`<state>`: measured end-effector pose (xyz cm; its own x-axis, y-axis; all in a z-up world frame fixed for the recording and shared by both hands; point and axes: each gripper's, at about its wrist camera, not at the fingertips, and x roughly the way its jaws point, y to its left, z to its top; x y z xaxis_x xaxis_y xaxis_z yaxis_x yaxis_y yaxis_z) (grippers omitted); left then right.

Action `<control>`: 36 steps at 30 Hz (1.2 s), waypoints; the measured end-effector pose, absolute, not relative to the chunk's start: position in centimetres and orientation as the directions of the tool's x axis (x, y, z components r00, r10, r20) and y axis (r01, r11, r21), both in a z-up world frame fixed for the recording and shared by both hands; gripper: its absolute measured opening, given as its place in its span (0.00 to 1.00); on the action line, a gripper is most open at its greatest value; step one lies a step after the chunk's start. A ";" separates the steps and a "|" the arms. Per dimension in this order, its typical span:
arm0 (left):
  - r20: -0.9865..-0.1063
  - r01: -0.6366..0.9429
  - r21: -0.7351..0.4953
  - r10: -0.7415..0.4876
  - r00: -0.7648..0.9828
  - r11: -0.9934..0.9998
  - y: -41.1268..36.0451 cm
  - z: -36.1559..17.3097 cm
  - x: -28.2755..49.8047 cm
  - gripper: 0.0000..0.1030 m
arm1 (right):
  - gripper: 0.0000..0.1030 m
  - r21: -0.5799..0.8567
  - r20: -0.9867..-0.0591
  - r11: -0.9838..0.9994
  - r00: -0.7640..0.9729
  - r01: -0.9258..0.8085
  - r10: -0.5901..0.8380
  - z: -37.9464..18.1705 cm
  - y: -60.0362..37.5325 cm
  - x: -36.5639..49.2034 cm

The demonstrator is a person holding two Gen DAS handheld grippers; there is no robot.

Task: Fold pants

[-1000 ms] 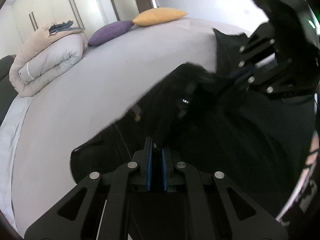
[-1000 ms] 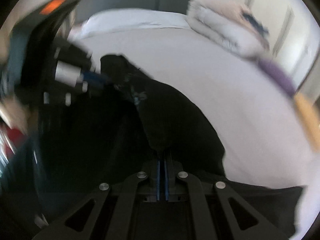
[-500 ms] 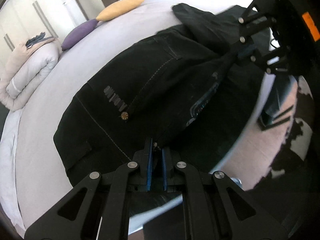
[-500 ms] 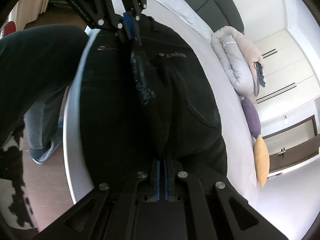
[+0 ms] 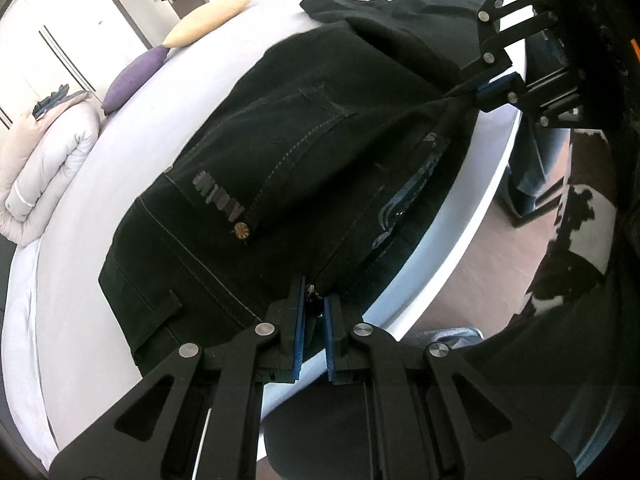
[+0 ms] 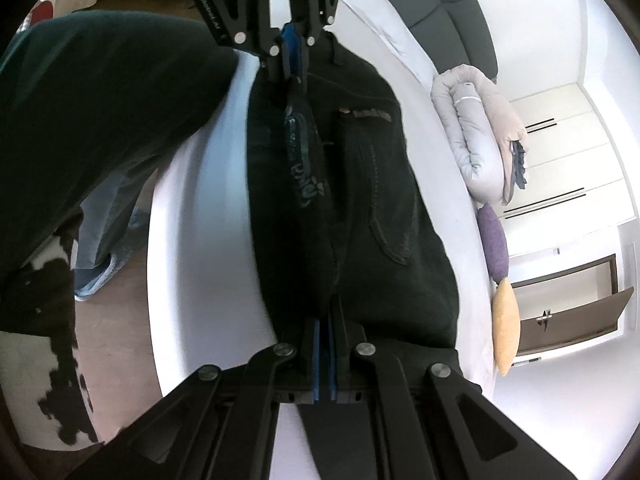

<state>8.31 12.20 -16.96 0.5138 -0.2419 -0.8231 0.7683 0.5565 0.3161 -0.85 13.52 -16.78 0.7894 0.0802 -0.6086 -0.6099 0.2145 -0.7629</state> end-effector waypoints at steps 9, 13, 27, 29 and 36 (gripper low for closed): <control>-0.801 0.740 0.367 -0.212 0.559 0.564 11.8 -17.8 5.9 0.12 | 0.05 -0.762 -0.612 0.221 0.789 -0.608 0.060 -18.1 13.9 -0.5; -0.840 0.753 0.297 -0.214 0.499 0.588 13.3 -16.3 5.4 0.26 | 0.05 -0.755 -0.614 0.245 0.787 -0.608 0.060 -18.2 13.9 -0.4; -0.777 0.552 -0.045 -0.377 0.504 0.832 8.6 -13.9 12.0 0.28 | 0.10 -0.680 -0.634 0.414 0.769 -0.605 0.083 -17.2 13.1 0.0; -0.820 0.496 -0.071 -0.334 0.464 0.865 7.8 -16.7 13.5 0.28 | 0.15 -0.629 -0.653 0.475 0.750 -0.615 0.106 -16.4 12.5 0.2; -0.813 0.441 -0.108 -0.334 0.477 0.891 7.5 -17.2 13.9 0.28 | 0.31 -0.052 -0.699 0.832 0.615 -0.552 0.364 -9.3 3.3 5.9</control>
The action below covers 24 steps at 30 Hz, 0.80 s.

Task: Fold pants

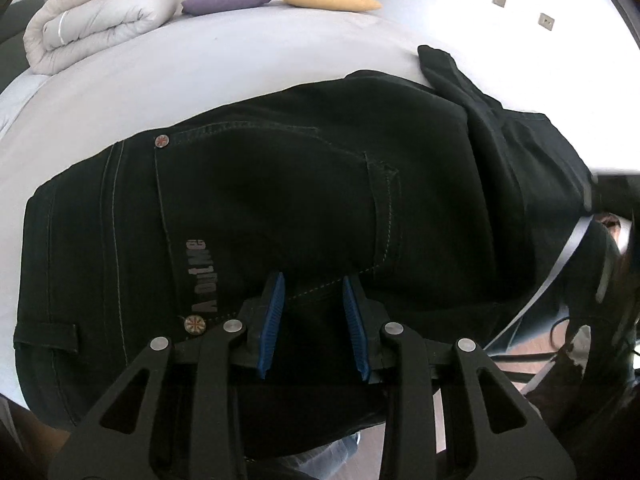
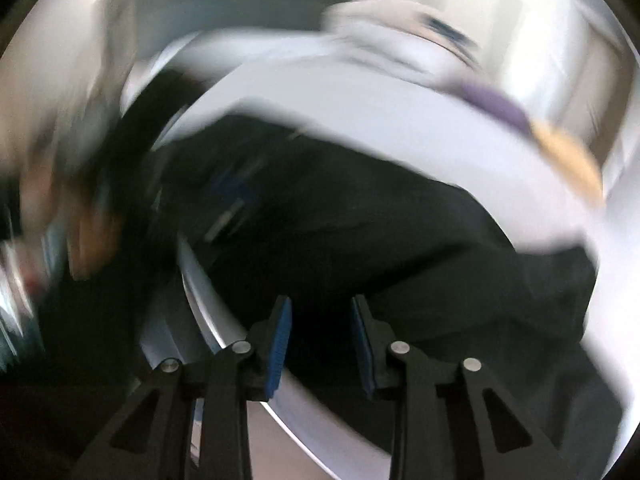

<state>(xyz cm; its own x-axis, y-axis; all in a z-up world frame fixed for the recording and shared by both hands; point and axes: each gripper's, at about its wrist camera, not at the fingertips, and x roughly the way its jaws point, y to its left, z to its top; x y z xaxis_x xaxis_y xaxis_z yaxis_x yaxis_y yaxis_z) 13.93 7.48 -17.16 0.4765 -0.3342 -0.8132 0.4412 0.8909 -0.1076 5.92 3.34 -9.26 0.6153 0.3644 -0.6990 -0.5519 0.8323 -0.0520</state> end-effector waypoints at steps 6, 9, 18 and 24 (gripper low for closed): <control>-0.812 0.416 -0.152 -0.353 0.465 0.897 8.0 -17.3 14.2 0.28 | 0.35 0.529 -0.538 0.843 0.730 -0.099 0.423 -6.1 -14.0 15.2; -0.809 0.399 -0.174 -0.362 0.463 0.900 8.1 -17.4 14.4 0.28 | 0.36 0.705 -0.505 0.705 0.751 0.075 0.425 -8.0 -20.6 19.0; -0.810 0.385 -0.190 -0.366 0.459 0.903 8.7 -17.4 14.6 0.28 | 0.36 0.765 -0.592 0.573 0.672 0.294 0.446 -13.6 -23.4 24.7; -0.812 0.381 -0.190 -0.363 0.458 0.905 8.5 -17.5 14.7 0.28 | 0.36 0.797 -0.571 0.501 0.693 0.338 0.440 -15.4 -24.3 27.4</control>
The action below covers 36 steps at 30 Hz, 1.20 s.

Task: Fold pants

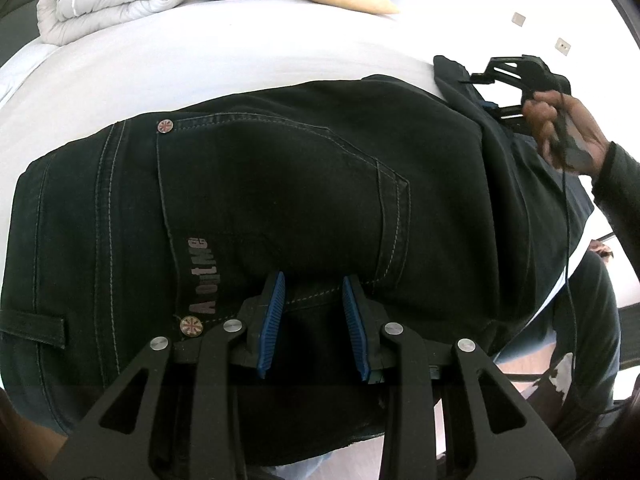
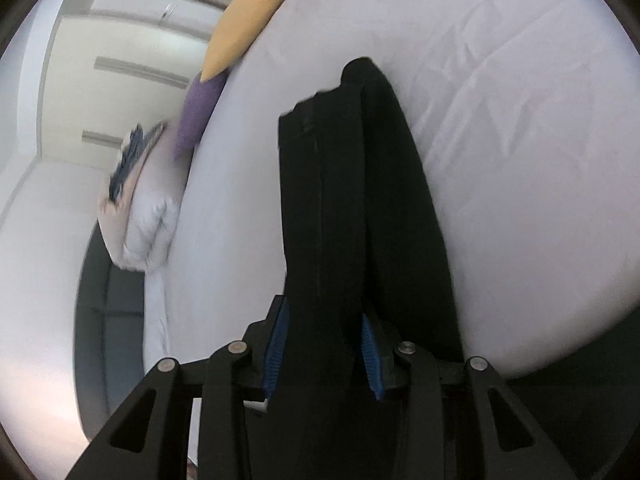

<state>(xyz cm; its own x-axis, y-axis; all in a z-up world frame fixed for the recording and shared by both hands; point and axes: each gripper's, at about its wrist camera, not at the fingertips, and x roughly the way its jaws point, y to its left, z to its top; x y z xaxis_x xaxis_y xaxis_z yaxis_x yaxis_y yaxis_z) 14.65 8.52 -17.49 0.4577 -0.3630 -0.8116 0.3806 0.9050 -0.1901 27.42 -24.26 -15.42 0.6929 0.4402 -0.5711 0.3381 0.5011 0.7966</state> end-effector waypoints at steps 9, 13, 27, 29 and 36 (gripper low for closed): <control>-0.813 0.382 -0.189 -0.362 0.456 0.905 8.5 -17.4 14.8 0.28 | 0.05 0.834 -0.503 0.467 0.755 0.295 0.421 -14.6 -27.1 30.4; -0.815 0.380 -0.182 -0.355 0.458 0.907 8.3 -17.3 14.9 0.28 | 0.04 0.850 -0.407 0.485 0.840 0.204 0.360 -10.0 -30.0 25.7; -0.834 0.369 -0.162 -0.327 0.446 0.915 7.2 -16.8 15.2 0.28 | 0.05 0.880 -0.403 0.311 0.911 0.358 0.092 -14.8 -38.1 0.1; -0.837 0.368 -0.152 -0.318 0.446 0.917 7.0 -16.6 15.2 0.28 | 0.07 0.889 -0.408 0.267 0.909 0.372 0.090 -16.3 -38.3 -1.0; -0.842 0.346 -0.142 -0.297 0.450 0.928 6.4 -16.3 15.0 0.28 | 0.45 0.939 -0.310 0.193 0.943 0.284 0.118 -16.9 -39.3 -0.3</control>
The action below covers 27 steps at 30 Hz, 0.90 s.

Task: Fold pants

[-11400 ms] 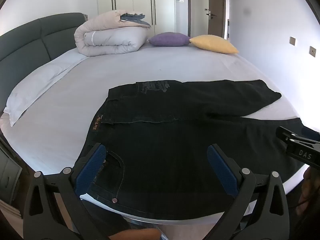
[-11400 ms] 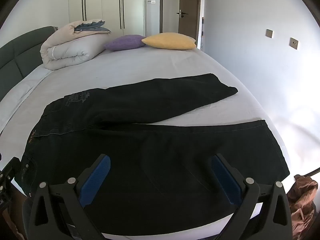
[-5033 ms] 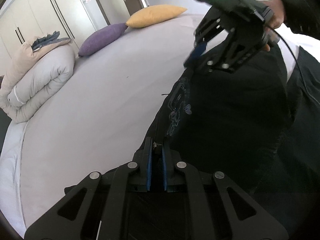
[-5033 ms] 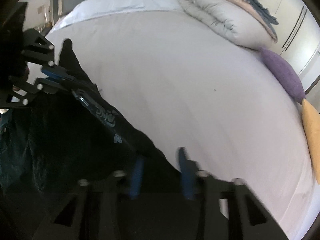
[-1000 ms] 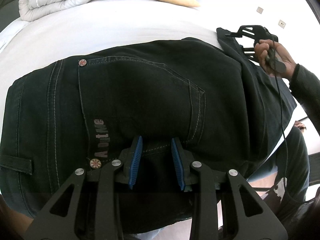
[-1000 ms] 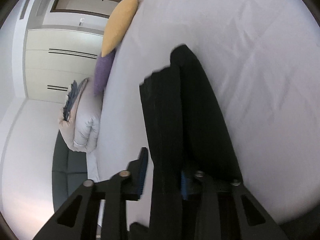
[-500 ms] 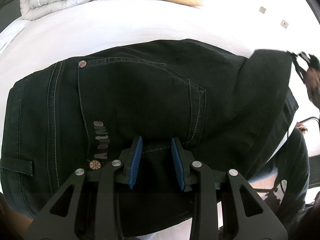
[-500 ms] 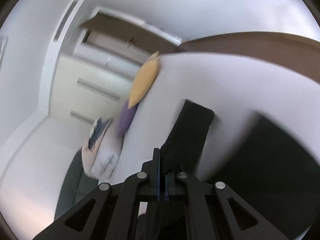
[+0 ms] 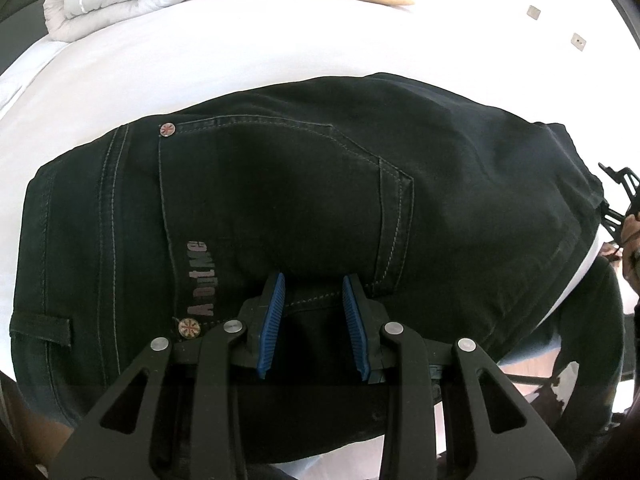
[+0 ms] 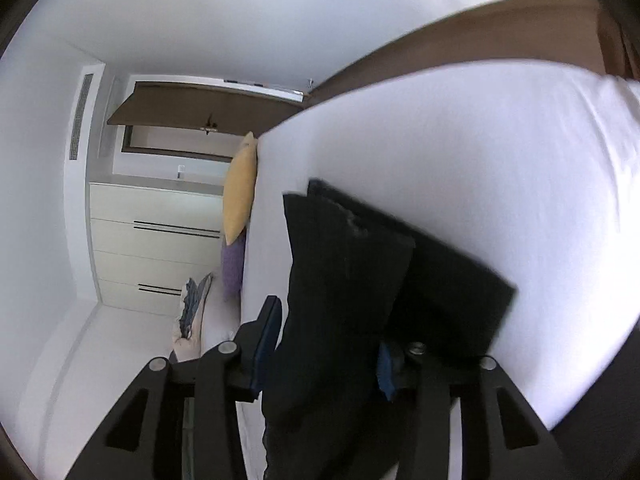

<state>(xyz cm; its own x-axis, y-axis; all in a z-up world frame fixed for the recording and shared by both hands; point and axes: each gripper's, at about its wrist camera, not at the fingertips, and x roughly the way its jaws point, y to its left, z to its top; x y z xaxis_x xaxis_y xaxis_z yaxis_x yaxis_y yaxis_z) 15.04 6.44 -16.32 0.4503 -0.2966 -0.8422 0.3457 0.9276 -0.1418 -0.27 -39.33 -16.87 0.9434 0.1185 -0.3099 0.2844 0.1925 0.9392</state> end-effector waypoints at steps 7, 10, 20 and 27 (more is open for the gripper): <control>-0.846 0.335 -0.133 -0.283 0.453 0.933 6.0 -16.1 15.0 0.28 | 0.03 0.923 -0.357 0.194 0.928 0.333 0.107 -17.2 -40.8 1.0; -0.848 0.341 -0.131 -0.284 0.448 0.931 5.9 -16.2 15.0 0.28 | 0.03 0.909 -0.378 0.220 0.923 0.354 0.077 -16.6 -40.8 0.0; -0.857 0.380 -0.111 -0.282 0.432 0.919 5.6 -15.9 15.1 0.28 | 0.03 0.886 -0.436 0.204 0.898 0.416 0.063 -16.6 -40.7 -1.8; -0.848 0.381 -0.121 -0.295 0.441 0.916 5.9 -15.9 14.8 0.28 | 0.00 0.893 -0.419 0.224 0.902 0.390 0.100 -18.0 -41.4 -1.7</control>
<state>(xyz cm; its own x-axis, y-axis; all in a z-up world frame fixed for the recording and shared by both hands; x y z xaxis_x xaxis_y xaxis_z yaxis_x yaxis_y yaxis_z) 14.79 5.90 -15.93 0.4406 -0.2955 -0.8477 0.3812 0.9165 -0.1213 -1.72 -41.36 -18.00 0.9022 0.1004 -0.4194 0.3902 0.2244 0.8930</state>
